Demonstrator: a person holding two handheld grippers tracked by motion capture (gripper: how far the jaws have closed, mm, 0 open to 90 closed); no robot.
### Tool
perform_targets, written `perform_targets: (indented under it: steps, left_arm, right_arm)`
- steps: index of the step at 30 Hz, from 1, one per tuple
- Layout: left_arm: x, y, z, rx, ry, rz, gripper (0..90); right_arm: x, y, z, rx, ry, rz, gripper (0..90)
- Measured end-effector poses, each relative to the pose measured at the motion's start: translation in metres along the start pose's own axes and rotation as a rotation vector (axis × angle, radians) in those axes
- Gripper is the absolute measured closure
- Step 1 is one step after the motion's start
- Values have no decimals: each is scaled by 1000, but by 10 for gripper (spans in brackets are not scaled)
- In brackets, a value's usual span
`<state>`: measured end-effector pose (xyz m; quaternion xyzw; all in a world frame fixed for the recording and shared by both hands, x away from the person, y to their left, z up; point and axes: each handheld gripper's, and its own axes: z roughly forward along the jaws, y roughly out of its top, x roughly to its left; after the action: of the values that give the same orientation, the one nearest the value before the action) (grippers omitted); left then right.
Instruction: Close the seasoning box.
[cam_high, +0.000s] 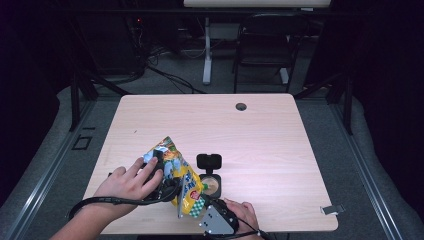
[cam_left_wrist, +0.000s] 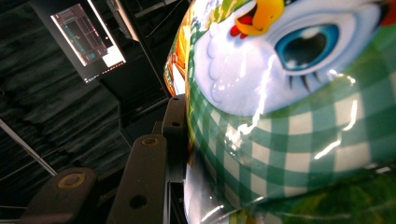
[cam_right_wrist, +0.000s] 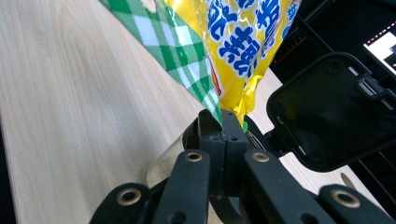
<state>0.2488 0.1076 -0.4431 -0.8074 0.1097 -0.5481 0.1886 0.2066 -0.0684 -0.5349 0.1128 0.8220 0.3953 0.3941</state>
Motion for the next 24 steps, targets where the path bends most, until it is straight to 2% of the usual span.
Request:
perform_targets:
  steps: [24]
  left_arm:
    - [5, 0, 1, -6, -50, -3, 686]
  right_arm:
    - [0, 0, 0, -3, 0, 7, 900]
